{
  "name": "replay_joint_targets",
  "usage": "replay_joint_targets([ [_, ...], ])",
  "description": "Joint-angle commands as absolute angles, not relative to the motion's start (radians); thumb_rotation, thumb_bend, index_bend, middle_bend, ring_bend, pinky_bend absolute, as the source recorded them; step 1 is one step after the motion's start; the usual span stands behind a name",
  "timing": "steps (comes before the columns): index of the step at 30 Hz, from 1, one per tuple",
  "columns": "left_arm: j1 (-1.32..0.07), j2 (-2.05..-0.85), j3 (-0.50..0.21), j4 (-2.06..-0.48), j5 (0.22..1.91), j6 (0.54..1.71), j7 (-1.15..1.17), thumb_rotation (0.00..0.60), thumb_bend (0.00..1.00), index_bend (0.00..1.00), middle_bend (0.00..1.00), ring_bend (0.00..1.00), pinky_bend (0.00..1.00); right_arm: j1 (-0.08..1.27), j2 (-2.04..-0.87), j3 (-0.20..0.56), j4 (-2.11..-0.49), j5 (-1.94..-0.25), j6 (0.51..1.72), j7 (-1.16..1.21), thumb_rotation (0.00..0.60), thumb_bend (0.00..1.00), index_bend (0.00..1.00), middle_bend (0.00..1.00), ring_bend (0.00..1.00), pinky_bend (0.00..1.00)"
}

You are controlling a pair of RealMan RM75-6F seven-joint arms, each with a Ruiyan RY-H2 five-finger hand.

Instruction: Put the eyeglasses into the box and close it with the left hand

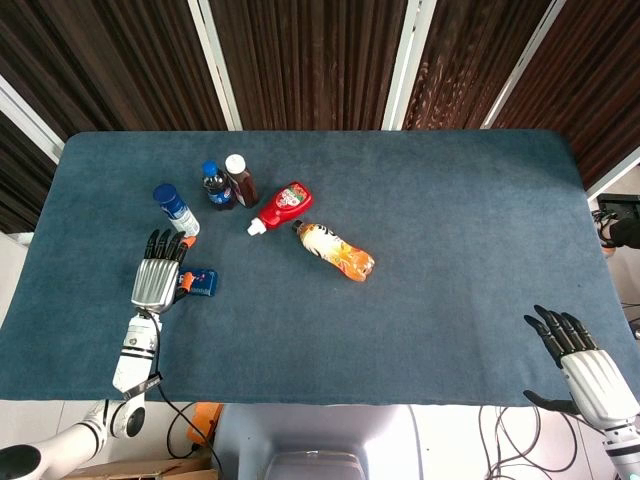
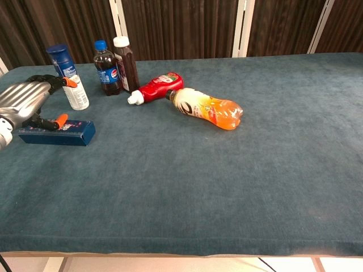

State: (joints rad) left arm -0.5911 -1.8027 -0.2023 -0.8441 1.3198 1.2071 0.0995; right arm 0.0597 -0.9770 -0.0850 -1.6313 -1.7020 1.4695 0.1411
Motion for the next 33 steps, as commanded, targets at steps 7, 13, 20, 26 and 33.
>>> replay_joint_targets([
  [7,-0.586,-1.452,-0.146,-1.328,1.217,0.941,0.215,0.600,0.42,0.02,0.00,0.00,0.00,0.061,-0.978,-0.087,-1.635,-1.703,1.463,0.133,0.600,0.15,0.00,0.00,0.00,0.00],
  [13,-0.612,-1.429,-0.138,-1.346,1.132,0.885,0.325,0.600,0.40,0.01,0.00,0.00,0.00,0.060,-0.978,-0.086,-1.635,-1.703,1.468,0.135,0.600,0.15,0.00,0.00,0.00,0.00],
  [20,-0.636,-1.477,-0.140,-1.264,1.069,0.856,0.359,0.600,0.41,0.10,0.00,0.00,0.00,0.060,-0.976,-0.086,-1.634,-1.701,1.468,0.140,0.600,0.15,0.00,0.00,0.00,0.00],
  [26,-0.647,-1.521,-0.147,-1.185,1.087,0.862,0.311,0.600,0.42,0.19,0.00,0.00,0.00,0.059,-0.975,-0.084,-1.633,-1.699,1.470,0.144,0.600,0.15,0.00,0.00,0.00,0.00],
  [33,-0.650,-1.541,-0.150,-1.140,1.098,0.864,0.271,0.600,0.47,0.39,0.00,0.00,0.00,0.060,-0.976,-0.084,-1.634,-1.698,1.467,0.139,0.600,0.15,0.00,0.00,0.00,0.00],
])
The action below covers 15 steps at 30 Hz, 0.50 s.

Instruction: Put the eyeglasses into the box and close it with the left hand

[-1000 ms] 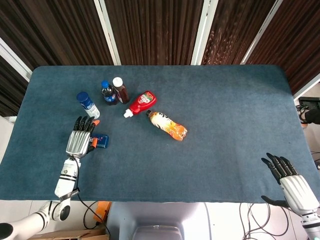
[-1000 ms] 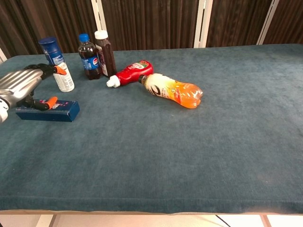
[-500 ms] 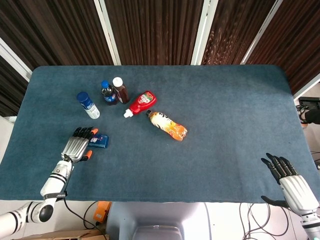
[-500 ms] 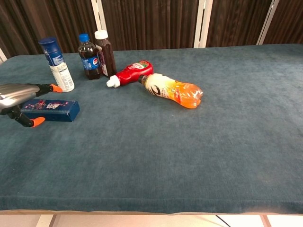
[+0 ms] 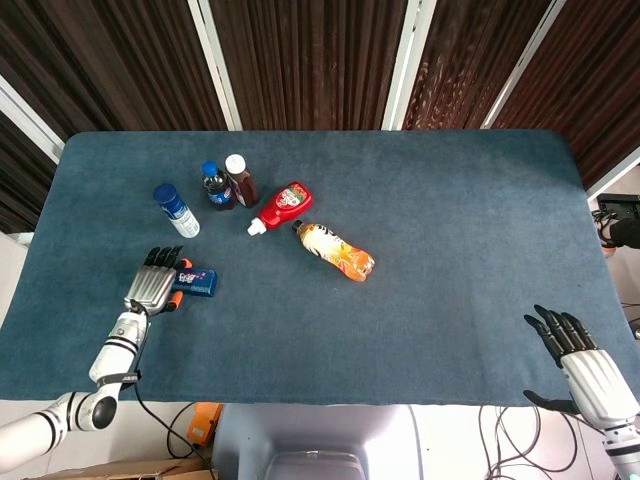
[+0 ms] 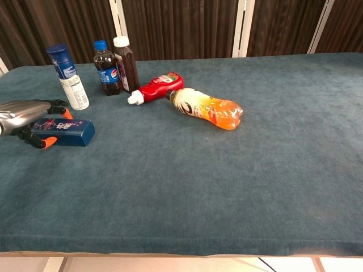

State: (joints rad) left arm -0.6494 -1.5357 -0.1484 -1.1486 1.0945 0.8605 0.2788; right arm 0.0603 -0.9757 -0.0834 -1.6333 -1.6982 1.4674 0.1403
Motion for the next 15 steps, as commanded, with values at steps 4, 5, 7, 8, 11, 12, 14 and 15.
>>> replay_joint_targets([
  [4,-0.648,-1.549,-0.149,-1.125,1.108,0.871,0.254,0.600,0.49,0.48,0.00,0.00,0.00,0.060,-0.977,-0.084,-1.635,-1.697,1.466,0.137,0.600,0.15,0.00,0.00,0.00,0.00],
  [5,-0.648,-1.549,-0.148,-1.125,1.109,0.870,0.253,0.600,0.49,0.47,0.00,0.00,0.00,0.060,-0.977,-0.084,-1.635,-1.697,1.466,0.136,0.600,0.15,0.00,0.00,0.00,0.00],
  [7,-0.648,-1.548,-0.147,-1.126,1.111,0.870,0.251,0.600,0.49,0.40,0.00,0.00,0.00,0.060,-0.976,-0.084,-1.636,-1.697,1.465,0.136,0.600,0.15,0.00,0.00,0.00,0.00],
  [8,-0.648,-1.547,-0.146,-1.127,1.111,0.869,0.251,0.600,0.48,0.36,0.00,0.00,0.00,0.061,-0.977,-0.084,-1.636,-1.697,1.465,0.136,0.600,0.15,0.00,0.00,0.00,0.00],
  [11,-0.643,-1.542,-0.146,-1.140,1.122,0.878,0.235,0.600,0.45,0.03,0.00,0.00,0.00,0.062,-0.977,-0.083,-1.636,-1.696,1.463,0.133,0.600,0.15,0.00,0.00,0.00,0.00],
  [12,-0.639,-1.537,-0.145,-1.149,1.134,0.892,0.224,0.600,0.44,0.00,0.00,0.00,0.00,0.062,-0.977,-0.083,-1.637,-1.696,1.462,0.132,0.600,0.15,0.00,0.00,0.00,0.00],
  [14,-0.623,-1.514,-0.135,-1.177,1.176,0.939,0.212,0.600,0.42,0.00,0.00,0.00,0.00,0.063,-0.980,-0.083,-1.636,-1.696,1.459,0.127,0.600,0.15,0.00,0.00,0.00,0.00],
  [15,-0.599,-1.484,-0.122,-1.214,1.216,0.993,0.198,0.600,0.41,0.00,0.00,0.00,0.00,0.065,-0.982,-0.083,-1.636,-1.695,1.455,0.122,0.600,0.15,0.00,0.00,0.00,0.00],
])
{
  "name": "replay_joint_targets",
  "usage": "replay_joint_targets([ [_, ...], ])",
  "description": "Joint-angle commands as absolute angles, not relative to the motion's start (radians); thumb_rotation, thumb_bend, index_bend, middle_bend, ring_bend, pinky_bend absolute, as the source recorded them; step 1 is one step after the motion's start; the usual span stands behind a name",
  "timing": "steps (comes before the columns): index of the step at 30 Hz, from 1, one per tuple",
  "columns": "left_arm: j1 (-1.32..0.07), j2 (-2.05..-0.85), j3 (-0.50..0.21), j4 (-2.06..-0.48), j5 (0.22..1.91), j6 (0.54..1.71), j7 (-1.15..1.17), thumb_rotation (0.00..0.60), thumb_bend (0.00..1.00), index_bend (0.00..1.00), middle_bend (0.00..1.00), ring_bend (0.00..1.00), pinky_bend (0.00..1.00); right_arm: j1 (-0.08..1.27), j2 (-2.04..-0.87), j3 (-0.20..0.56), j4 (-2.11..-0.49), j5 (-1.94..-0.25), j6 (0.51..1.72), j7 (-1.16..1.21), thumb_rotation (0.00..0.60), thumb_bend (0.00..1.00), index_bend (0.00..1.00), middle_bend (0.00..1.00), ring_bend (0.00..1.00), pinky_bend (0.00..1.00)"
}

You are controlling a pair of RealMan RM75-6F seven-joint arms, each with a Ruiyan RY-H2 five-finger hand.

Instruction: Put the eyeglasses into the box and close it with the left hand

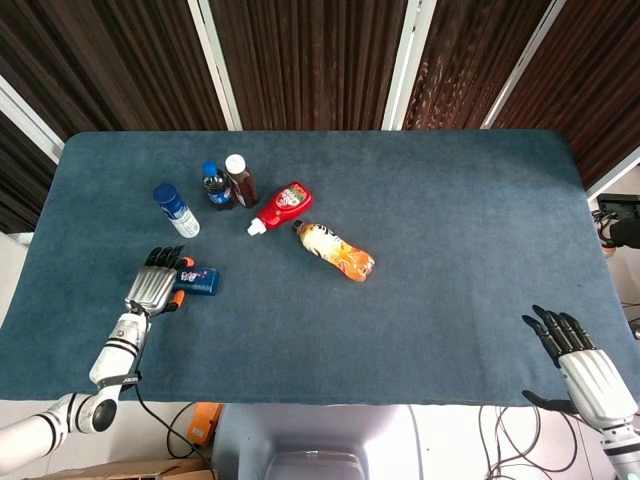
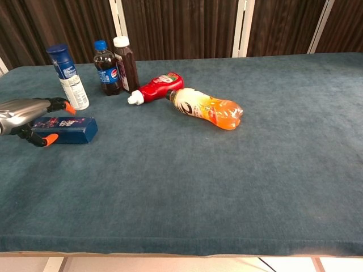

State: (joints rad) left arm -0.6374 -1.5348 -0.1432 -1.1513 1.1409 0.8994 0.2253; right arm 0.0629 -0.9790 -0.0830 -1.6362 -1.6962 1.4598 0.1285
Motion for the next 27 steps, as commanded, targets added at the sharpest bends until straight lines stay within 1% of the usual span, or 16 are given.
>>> replay_joint_targets([
  [1,-0.580,-1.460,-0.108,-1.241,1.249,1.028,0.181,0.600,0.40,0.00,0.00,0.00,0.00,0.065,-0.983,-0.083,-1.637,-1.695,1.452,0.119,0.600,0.15,0.00,0.00,0.00,0.00],
  [3,-0.530,-1.404,-0.068,-1.288,1.331,1.115,0.132,0.600,0.40,0.00,0.00,0.00,0.00,0.067,-0.986,-0.083,-1.639,-1.693,1.447,0.109,0.600,0.15,0.00,0.00,0.00,0.00],
  [5,-0.458,-1.333,0.001,-1.324,1.437,1.227,0.057,0.600,0.40,0.00,0.00,0.00,0.00,0.067,-0.989,-0.083,-1.641,-1.689,1.442,0.097,0.600,0.15,0.00,0.00,0.00,0.00],
  [7,-0.384,-1.281,0.074,-1.316,1.529,1.328,-0.032,0.600,0.40,0.00,0.00,0.00,0.00,0.069,-0.995,-0.081,-1.644,-1.683,1.435,0.081,0.600,0.15,0.00,0.00,0.00,0.00],
  [10,-0.286,-1.239,0.168,-1.245,1.615,1.434,-0.163,0.600,0.40,0.00,0.00,0.00,0.00,0.071,-1.006,-0.080,-1.650,-1.678,1.423,0.052,0.600,0.15,0.00,0.00,0.00,0.00],
  [13,-0.186,-1.248,0.215,-1.126,1.634,1.524,-0.258,0.600,0.40,0.00,0.00,0.00,0.00,0.074,-1.018,-0.080,-1.657,-1.677,1.414,0.020,0.600,0.15,0.00,0.00,0.00,0.00],
  [16,-0.107,-1.283,0.223,-1.009,1.629,1.593,-0.351,0.600,0.40,0.00,0.00,0.00,0.00,0.076,-1.029,-0.076,-1.662,-1.672,1.410,-0.005,0.600,0.15,0.00,0.00,0.00,0.00],
  [18,-0.081,-1.312,0.213,-0.943,1.622,1.618,-0.397,0.600,0.40,0.00,0.00,0.00,0.00,0.076,-1.035,-0.072,-1.665,-1.665,1.409,-0.017,0.600,0.15,0.00,0.00,0.00,0.00],
  [20,-0.070,-1.335,0.200,-0.881,1.619,1.623,-0.377,0.600,0.40,0.00,0.00,0.00,0.00,0.074,-1.041,-0.068,-1.667,-1.655,1.410,-0.028,0.600,0.15,0.00,0.00,0.00,0.00],
  [27,-0.057,-1.359,0.149,-0.827,1.605,1.649,-0.441,0.600,0.40,0.00,0.00,0.00,0.00,0.070,-1.046,-0.059,-1.666,-1.632,1.412,-0.050,0.600,0.15,0.00,0.00,0.00,0.00],
])
